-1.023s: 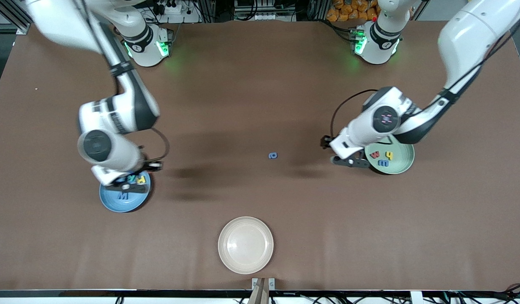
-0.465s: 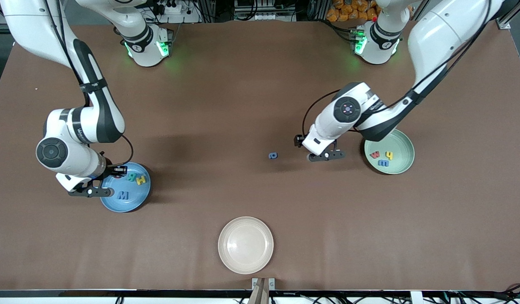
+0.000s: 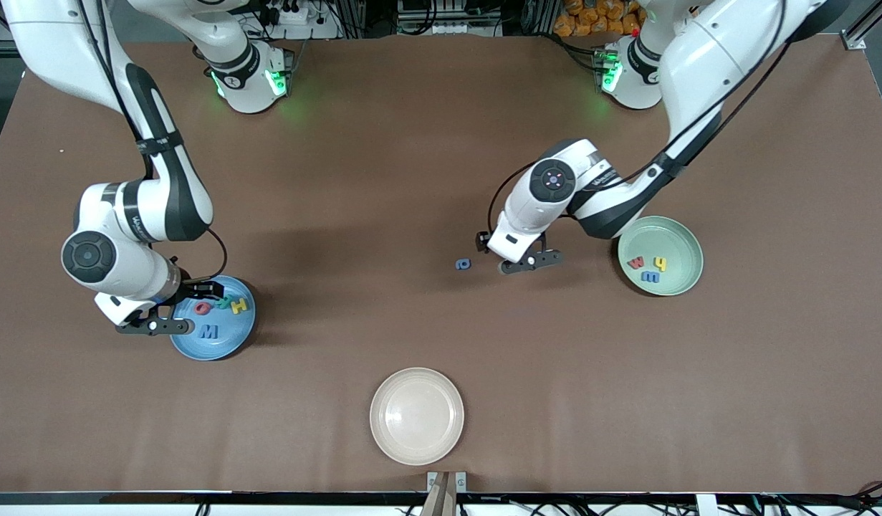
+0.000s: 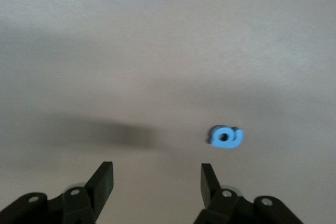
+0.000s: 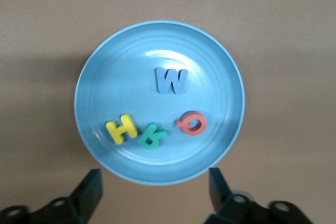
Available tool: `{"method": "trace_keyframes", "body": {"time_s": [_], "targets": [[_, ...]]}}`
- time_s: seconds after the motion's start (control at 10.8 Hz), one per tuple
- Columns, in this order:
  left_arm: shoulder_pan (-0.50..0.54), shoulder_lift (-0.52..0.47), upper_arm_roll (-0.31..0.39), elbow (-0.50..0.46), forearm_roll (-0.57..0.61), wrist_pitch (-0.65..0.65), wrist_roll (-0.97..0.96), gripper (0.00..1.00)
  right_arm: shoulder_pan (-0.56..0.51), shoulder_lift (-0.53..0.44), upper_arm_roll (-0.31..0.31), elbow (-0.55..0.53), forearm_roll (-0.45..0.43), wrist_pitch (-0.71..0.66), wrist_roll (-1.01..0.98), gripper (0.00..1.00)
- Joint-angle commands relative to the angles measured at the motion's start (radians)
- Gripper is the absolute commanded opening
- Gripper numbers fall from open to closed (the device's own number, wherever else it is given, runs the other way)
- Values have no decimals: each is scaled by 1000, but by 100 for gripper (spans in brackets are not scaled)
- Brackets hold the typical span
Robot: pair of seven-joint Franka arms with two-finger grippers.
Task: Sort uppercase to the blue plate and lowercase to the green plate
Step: 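Withdraw the right gripper while the left gripper lowers to the blue a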
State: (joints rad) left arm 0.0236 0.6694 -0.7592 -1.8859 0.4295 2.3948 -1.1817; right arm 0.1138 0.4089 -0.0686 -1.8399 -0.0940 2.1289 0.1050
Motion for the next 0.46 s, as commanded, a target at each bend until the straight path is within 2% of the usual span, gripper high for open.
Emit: {"method": "trace_keyframes", "body": {"time_s": [0.0,0.09,0.37], "targets": [[-121,4,104,42,-41,38,-44,76,14,-123,-14,-19,55,-116,-16,100],[-166,19,136,62,-41,50,-74,76,12,-172,-14,-18,104,-171,-19,100],[-269,38,211,117,-43,53,-108,76,12,-339,18,-13,117,-289,-19,100]]}}
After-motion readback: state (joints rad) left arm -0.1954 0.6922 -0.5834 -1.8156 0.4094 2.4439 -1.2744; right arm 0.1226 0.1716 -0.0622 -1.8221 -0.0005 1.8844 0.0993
